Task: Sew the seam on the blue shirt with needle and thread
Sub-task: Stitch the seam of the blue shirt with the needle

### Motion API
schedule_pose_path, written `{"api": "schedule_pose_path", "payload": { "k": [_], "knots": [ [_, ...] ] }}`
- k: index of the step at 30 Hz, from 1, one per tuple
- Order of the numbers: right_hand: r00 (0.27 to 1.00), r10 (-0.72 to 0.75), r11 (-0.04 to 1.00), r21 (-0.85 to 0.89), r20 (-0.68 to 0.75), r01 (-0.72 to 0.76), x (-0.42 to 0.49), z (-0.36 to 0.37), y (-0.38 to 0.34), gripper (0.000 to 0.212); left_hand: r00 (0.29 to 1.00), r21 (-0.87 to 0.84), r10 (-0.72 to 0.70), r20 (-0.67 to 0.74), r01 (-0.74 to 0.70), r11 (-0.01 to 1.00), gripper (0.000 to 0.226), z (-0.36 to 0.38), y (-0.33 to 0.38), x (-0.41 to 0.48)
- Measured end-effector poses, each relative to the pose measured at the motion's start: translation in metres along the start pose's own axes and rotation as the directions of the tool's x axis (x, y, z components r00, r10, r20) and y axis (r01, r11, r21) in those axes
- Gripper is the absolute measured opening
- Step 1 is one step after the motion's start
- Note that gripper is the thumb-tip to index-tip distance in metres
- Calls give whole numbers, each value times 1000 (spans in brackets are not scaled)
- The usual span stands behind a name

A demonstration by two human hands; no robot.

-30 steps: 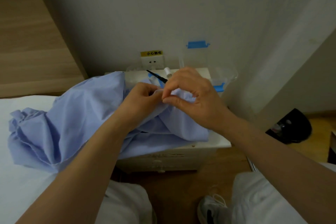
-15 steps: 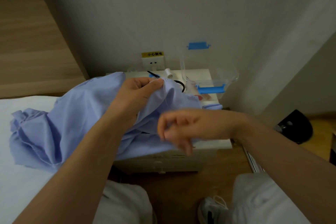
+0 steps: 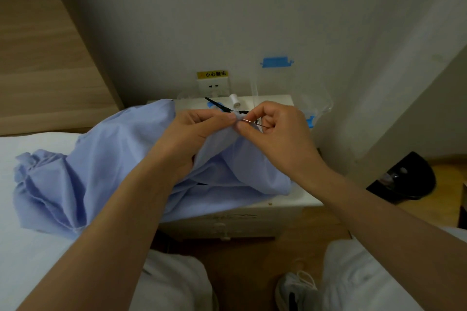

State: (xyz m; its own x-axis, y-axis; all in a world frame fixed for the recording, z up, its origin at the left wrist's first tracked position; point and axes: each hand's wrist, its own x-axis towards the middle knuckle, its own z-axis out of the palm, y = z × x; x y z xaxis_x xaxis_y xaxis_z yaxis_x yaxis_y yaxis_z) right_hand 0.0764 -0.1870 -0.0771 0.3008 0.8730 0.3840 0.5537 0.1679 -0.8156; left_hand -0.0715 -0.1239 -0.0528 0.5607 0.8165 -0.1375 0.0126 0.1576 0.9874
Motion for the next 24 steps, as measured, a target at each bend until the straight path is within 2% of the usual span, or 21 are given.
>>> {"api": "schedule_pose_path", "payload": {
  "k": [2, 7, 10, 12, 14, 16, 18, 20, 22, 24],
  "knots": [
    [1000, -10, 1000, -13, -10, 10, 0, -1, 0, 20, 1000, -12, -14, -10, 14, 1000, 24, 1, 0, -1],
    [998, -44, 999, 22, 38, 43, -2, 0, 0, 20, 1000, 2, -20, 2, 20, 1000, 14, 1, 1, -1],
    [968, -103, 993, 79, 227, 87, -4, -5, -5, 16, 998, 59, -21, -60, 24, 998, 20, -1, -2, 3],
    [907, -133, 990, 94, 400, 104, -6, -8, -8, 11, 995, 105, -12, -101, 22, 994, 25, -3, -4, 5],
    [865, -135, 990, 93, 483, 102, -6, -10, -10, 8, 995, 141, 5, -99, 9, 990, 32, -4, -4, 4],
    [887, -138, 987, 130, 441, 90, -5, -14, -11, 8, 997, 154, 14, -76, -2, 988, 24, -3, -3, 3],
    [944, -86, 977, 213, 320, 17, 0, -18, -11, 5, 998, 162, 27, -57, -18, 987, 21, -3, -1, 2],
    [977, 9, 959, 275, 213, -69, 7, -23, -11, 17, 997, 194, 54, -49, -43, 980, 22, -4, 0, 1],
    [966, 97, 947, 276, 240, -164, 9, -25, -11, 27, 997, 227, 82, -10, -77, 971, 20, -3, 1, -1],
    [929, 150, 940, 242, 339, -240, 9, -22, -8, 27, 995, 241, 95, 42, -102, 965, 14, -2, 2, -4]
  ]
}}
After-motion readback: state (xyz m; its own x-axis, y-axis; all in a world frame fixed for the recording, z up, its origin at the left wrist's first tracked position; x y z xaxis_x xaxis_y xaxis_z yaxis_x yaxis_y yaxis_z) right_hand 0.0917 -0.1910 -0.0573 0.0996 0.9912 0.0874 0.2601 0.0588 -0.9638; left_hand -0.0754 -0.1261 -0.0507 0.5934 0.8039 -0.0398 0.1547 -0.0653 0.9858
